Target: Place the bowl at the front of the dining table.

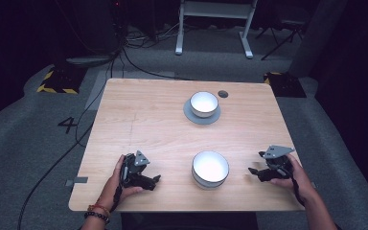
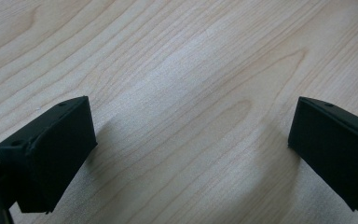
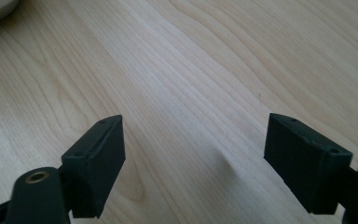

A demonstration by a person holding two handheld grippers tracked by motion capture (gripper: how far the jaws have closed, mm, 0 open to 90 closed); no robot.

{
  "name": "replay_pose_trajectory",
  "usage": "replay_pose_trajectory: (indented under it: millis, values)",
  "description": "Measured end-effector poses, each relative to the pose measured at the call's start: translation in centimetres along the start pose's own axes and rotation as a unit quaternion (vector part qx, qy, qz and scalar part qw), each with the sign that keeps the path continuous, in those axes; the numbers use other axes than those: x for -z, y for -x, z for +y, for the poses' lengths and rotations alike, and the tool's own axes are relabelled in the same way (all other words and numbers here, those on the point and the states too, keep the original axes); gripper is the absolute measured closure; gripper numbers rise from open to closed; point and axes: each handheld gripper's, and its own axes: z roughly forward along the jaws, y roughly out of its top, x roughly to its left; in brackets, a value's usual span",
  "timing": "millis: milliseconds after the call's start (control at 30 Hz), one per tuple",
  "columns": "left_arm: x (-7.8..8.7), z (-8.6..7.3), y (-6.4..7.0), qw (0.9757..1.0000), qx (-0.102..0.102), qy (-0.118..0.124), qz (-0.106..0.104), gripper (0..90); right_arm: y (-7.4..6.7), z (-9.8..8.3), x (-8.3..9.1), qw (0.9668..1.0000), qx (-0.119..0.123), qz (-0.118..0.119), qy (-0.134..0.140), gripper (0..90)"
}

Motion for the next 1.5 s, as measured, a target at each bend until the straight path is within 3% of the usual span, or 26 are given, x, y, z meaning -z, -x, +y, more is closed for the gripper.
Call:
replay_pose_trajectory:
  millis: [300,500,567,733,800,1500]
  values:
    - [0.0,0.0,0.0,1.0000,0.000,0.000,0.000,0.7,0.2,-2.2,0.4,0.9995,-0.032,-0.003,0.005,19.4]
    - [0.0,0.0,0.0,1.0000,0.001,0.000,0.001,0.6,0.8,-4.1,0.4,0.9960,-0.083,0.008,0.033,13.9]
    - [0.0,0.0,0.0,1.0000,-0.001,-0.001,0.002,0.6,0.7,-4.6,0.4,0.9953,-0.084,0.003,0.047,13.9]
    - [0.0,-0.1,0.1,1.0000,0.006,-0.003,0.003,0.6,0.7,-4.5,0.4,0.9949,-0.089,0.001,0.047,12.6]
    - [0.1,0.0,0.0,1.0000,-0.002,0.000,0.009,0.6,0.7,-4.5,0.4,0.9952,-0.087,0.000,0.046,12.4]
    - [0.0,0.0,0.0,1.0000,0.001,-0.001,0.002,0.5,0.8,-4.4,0.3,0.9954,-0.084,0.003,0.047,12.1]
